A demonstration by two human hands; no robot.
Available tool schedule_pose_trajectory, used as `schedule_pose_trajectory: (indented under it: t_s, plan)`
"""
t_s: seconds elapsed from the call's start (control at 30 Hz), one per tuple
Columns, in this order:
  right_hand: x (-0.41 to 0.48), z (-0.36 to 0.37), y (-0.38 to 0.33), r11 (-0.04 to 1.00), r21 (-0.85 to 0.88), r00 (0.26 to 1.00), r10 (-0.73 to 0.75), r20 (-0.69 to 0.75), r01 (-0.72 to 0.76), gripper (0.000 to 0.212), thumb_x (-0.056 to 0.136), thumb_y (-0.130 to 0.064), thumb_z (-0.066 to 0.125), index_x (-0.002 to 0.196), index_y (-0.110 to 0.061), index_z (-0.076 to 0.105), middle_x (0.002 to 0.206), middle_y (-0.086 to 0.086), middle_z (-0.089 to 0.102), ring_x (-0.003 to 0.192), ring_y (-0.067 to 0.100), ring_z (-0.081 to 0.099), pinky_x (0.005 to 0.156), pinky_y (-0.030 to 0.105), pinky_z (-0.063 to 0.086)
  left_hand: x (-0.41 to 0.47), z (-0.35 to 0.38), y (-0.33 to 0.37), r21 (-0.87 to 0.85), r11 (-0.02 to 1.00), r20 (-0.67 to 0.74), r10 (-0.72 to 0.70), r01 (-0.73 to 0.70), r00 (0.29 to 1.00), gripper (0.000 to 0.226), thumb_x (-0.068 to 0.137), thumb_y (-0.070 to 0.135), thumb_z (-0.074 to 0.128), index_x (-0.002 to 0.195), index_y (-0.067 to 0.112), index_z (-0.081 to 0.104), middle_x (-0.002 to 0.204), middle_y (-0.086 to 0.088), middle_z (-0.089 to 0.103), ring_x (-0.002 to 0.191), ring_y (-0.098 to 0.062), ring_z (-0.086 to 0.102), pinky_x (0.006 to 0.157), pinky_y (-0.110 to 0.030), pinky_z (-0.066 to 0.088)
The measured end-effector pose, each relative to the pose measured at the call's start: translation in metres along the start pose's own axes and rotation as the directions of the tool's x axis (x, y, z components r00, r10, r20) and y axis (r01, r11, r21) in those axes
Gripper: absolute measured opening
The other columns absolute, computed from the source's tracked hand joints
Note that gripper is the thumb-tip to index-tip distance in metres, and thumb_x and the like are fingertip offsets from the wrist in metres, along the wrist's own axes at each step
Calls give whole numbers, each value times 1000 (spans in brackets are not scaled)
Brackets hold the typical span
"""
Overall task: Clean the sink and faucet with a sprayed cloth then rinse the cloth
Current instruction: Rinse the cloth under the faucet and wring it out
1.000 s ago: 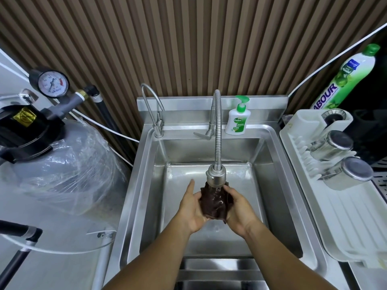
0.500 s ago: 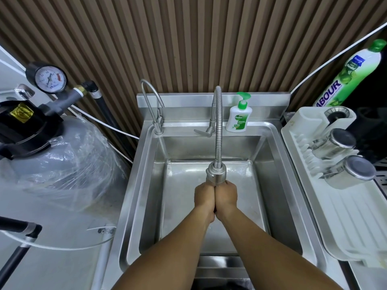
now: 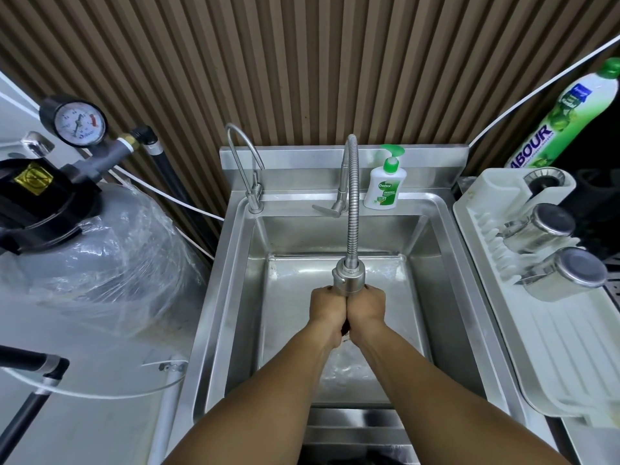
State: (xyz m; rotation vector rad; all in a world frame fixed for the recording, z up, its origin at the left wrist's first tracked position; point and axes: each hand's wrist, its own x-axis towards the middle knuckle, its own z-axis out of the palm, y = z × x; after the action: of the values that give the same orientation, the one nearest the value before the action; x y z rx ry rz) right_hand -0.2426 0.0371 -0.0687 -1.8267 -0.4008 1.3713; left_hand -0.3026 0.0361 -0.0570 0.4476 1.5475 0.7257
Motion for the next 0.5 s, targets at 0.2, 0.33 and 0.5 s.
schedule_pose_trajectory:
  t_s: [0.2,0.33,0.5]
  plan:
    - [-3,-8,-6,999,23,974,39,224,-45,29,90,-37,55,81,-13,67,78,13,70,70,28,64,59,34,48,-2,-7,3,-235,963,95,-111,131,989,41,97,42,43,71,14,59,61,-6,63,53,-20,57,48,-21,40]
    - [-1,-20,0,991,131,963,6,271,-43,17,91,-24,51,98,-13,61,92,20,71,80,32,68,68,43,56,3,-20,0,-119,993,61,-3,10,998,23,94,20,49,83,6,64,81,-16,68,67,-28,63,49,-26,48]
    - [-3,-24,19,990,126,983,-86,164,66,22,105,-17,50,102,-10,71,97,18,76,90,31,73,75,41,61,7,-24,-18,-104,991,46,85,-80,995,17,97,12,58,103,8,73,100,-19,75,91,-35,73,66,-37,58]
